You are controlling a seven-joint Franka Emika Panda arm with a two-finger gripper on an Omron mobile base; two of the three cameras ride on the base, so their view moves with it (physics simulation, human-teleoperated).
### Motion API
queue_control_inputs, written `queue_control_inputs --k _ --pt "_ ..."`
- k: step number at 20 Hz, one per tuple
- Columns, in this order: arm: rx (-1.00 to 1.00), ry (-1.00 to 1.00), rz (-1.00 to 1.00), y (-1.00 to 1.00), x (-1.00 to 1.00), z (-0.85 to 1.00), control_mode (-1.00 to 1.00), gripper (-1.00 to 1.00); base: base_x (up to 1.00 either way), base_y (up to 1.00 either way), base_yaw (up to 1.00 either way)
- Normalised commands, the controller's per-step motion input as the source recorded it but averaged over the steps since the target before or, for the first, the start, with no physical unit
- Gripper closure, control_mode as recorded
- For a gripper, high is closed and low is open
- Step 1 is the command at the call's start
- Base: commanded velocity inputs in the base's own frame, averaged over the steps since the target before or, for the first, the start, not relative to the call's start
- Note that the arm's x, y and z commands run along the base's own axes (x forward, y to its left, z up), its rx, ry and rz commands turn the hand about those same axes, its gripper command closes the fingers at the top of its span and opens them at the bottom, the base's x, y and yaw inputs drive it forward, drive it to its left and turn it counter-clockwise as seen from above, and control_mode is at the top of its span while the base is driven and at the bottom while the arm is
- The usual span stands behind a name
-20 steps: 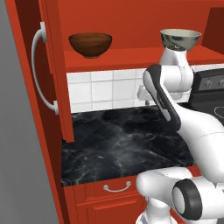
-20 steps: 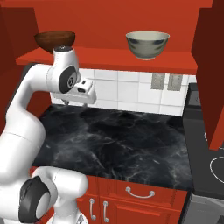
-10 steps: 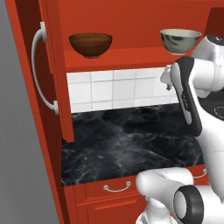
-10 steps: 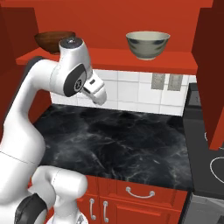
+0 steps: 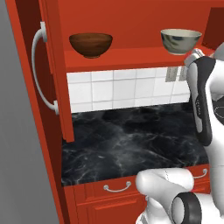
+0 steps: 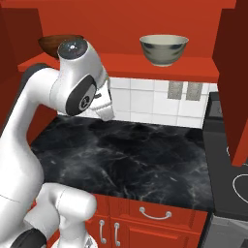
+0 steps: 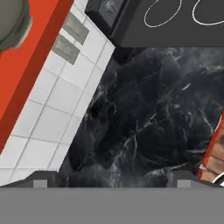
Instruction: Pick up the bowls from the cabinet and place each bowl in front of a stool on the dining counter.
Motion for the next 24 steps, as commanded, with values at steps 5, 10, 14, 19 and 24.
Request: queue_control_inputs --k 5,10,14,19,24 --pt "0.37 -0.15 -0.43 -0.61 -0.05 0.24 -1.0 -1.0 0.0 0.0 0.0" --pt "0.18 -0.05 -0.03 -0.46 0.3 0.49 -1.0 -1.0 0.0 0.0 0.0" --pt "0.22 -0.02 0.23 -0.47 0.41 0.14 -1.0 -1.0 0.0 0.0 0.0" --pt "0.13 -0.05 0.16 -0.17 0.37 0.0 -1.0 -1.0 0.0 0.0 0.0" --pt "0.03 -0.1 0.03 -0.03 0.26 0.11 -1.0 -1.0 0.0 0.0 0.0"
